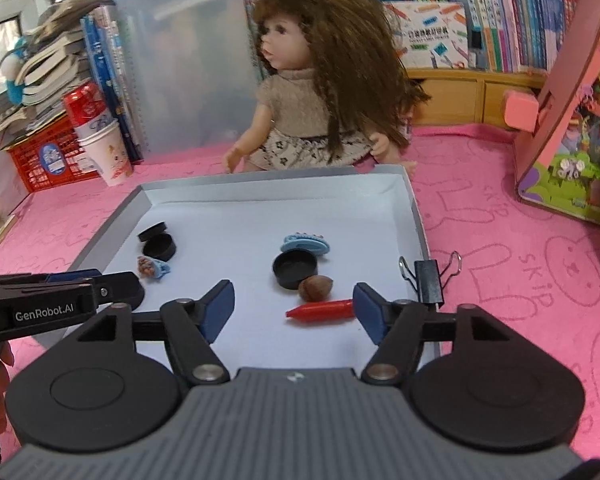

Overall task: Organize rigid objects
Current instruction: 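Open both tools to release the lid and the marker inside the box, then withdraw both open tools from the box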

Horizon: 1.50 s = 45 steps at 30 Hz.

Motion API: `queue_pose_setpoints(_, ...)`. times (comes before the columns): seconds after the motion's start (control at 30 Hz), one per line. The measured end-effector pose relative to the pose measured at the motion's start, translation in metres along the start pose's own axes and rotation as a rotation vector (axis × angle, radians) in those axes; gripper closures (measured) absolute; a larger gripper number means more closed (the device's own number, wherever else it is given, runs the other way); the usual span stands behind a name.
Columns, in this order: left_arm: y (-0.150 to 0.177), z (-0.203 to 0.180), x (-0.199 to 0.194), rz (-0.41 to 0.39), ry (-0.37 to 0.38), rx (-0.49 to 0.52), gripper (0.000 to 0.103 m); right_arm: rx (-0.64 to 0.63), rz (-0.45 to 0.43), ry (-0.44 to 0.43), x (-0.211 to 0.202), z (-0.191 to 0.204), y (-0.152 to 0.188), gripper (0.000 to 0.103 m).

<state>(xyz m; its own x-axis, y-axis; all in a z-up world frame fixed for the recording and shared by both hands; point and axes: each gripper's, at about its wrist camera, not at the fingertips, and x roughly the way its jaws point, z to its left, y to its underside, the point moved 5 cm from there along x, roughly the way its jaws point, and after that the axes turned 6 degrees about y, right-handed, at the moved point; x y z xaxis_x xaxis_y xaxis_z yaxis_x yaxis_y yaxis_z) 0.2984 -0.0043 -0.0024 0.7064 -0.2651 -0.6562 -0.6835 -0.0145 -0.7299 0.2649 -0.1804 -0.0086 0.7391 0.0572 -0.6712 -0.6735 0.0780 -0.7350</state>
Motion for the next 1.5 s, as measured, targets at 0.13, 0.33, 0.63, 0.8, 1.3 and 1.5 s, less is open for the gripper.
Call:
queue_pose_setpoints(0.13,0.003,-0.006,-0.014,-0.016,0.011,0.027,0.051,-0.021,-0.029,-0.01,-0.013,0.004,0.002,0.019)
queue_pose_setpoints(0.33,0.011,-0.014,-0.034,-0.037,0.052,0.039,0.044,-0.048,-0.064,-0.033,-0.034,0.009,0.008,0.017)
queue_pose_setpoints(0.63,0.024,-0.028,-0.067,-0.084,0.091,0.08,0.035,-0.081,-0.13,-0.045,-0.065,0.015,0.021,0.014)
queue_pose_setpoints(0.8,0.034,-0.029,-0.083,-0.092,0.117,0.079,0.032,-0.085,-0.155,-0.054,-0.079,0.014,0.029,0.01)
queue_pose_setpoints(1.3,0.083,-0.028,-0.122,-0.136,0.11,0.106,0.03,-0.168,-0.162,-0.102,-0.104,0.021,0.068,0.007)
queue_pose_setpoints(1.5,0.105,-0.021,-0.13,-0.128,0.109,0.083,0.029,-0.244,-0.136,-0.131,-0.108,0.019,0.086,0.007)
